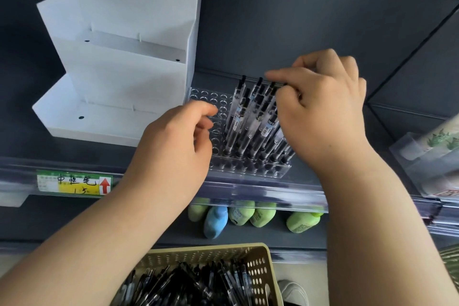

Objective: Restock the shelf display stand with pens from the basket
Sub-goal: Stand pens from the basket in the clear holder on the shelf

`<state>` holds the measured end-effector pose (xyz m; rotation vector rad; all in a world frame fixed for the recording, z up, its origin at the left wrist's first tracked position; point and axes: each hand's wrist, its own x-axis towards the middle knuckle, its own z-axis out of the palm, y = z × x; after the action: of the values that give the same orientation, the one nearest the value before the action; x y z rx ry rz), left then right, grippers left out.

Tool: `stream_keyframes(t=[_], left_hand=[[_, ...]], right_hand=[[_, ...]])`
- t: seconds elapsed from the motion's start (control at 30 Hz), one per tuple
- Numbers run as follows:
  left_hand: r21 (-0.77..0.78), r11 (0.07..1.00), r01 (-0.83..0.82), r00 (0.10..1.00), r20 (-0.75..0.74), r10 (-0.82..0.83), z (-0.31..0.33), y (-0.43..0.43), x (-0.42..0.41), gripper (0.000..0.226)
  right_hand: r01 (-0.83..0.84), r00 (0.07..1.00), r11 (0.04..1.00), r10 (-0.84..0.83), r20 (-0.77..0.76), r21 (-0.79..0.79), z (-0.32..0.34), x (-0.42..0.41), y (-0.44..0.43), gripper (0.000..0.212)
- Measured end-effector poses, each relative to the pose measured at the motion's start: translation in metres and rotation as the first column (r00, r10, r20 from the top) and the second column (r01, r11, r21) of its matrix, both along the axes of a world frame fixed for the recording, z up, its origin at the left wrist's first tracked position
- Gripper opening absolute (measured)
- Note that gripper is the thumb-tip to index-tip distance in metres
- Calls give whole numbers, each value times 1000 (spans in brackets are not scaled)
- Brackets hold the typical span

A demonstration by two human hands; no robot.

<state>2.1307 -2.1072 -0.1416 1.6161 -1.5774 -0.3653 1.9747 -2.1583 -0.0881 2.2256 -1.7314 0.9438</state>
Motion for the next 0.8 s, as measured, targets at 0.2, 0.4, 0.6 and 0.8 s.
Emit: stream_keyframes(t=[0.2, 0.4, 0.6, 0.8], left_hand=[[-3, 1000, 5, 1000, -5, -5, 1, 1, 1, 35], [-4, 1000, -14, 1000, 0, 14, 3, 1, 2, 35], [-21, 999, -31, 1000, -4, 31, 3, 0, 3, 34], [-63, 997, -34, 999, 6, 35, 4, -5, 4, 34]], right_hand=[[-72, 994, 996, 68, -81, -56, -11, 18, 1, 57], [-39, 988, 993, 21, -155, -111, -19, 25, -2, 52], [-26, 990, 997, 16, -141, -69, -15, 17, -2, 59], [-77, 989, 994, 66, -135, -76, -14, 16, -2, 60]])
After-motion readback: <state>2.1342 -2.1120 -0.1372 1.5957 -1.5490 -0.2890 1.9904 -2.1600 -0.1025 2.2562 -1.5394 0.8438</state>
